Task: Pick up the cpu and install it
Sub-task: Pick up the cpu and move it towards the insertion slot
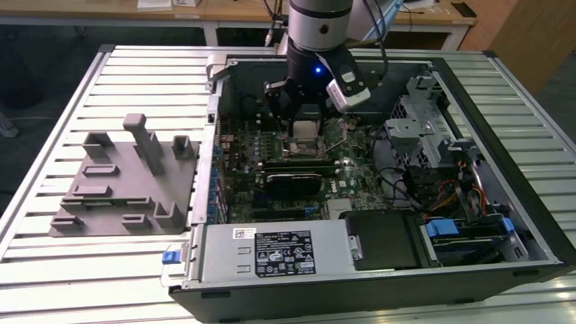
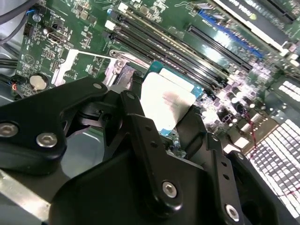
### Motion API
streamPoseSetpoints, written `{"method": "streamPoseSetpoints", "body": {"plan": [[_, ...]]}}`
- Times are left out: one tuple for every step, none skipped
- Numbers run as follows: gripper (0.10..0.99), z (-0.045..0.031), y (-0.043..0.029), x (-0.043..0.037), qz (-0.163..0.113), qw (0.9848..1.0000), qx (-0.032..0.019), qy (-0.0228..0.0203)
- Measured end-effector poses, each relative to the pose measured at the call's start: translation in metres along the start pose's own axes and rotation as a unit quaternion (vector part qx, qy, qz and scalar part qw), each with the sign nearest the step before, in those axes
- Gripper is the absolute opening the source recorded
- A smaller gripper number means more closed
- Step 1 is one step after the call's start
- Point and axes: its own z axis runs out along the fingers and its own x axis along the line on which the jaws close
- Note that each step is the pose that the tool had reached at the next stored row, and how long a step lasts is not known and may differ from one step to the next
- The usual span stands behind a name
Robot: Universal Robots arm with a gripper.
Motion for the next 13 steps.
{"method": "streamPoseSetpoints", "body": {"plan": [[0.545, 0.0013, 0.0012, 0.0000, 0.000, 1.0000, 0.0001, -0.0009], [0.545, 0.0028, 0.0026, 0.0000, -0.001, 1.0000, 0.0000, -0.0017], [0.545, 0.0044, 0.0042, 0.0001, -0.001, 1.0000, 0.0000, -0.0026], [0.545, 0.0059, 0.0059, 0.0001, -0.002, 1.0000, 0.0000, -0.0033], [0.545, 0.0076, 0.0078, 0.0001, -0.002, 1.0000, -0.0001, -0.0040], [0.545, 0.0094, 0.0100, 0.0001, -0.002, 1.0000, -0.0001, -0.0047], [0.545, 0.0110, 0.0121, 0.0001, -0.003, 1.0000, -0.0001, -0.0052], [0.545, 0.0125, 0.0143, 0.0002, -0.003, 1.0000, -0.0001, -0.0057], [0.545, 0.0141, 0.0163, 0.0002, -0.003, 1.0000, -0.0001, -0.0060], [0.545, 0.0157, 0.0182, 0.0002, -0.004, 1.0000, -0.0001, -0.0064], [0.545, 0.0173, 0.0199, 0.0002, -0.004, 1.0000, -0.0001, -0.0066], [0.545, 0.0188, 0.0216, 0.0002, -0.004, 1.0000, -0.0001, -0.0068], [0.545, 0.0202, 0.0231, 0.0002, -0.004, 1.0000, -0.0001, -0.0068]]}}
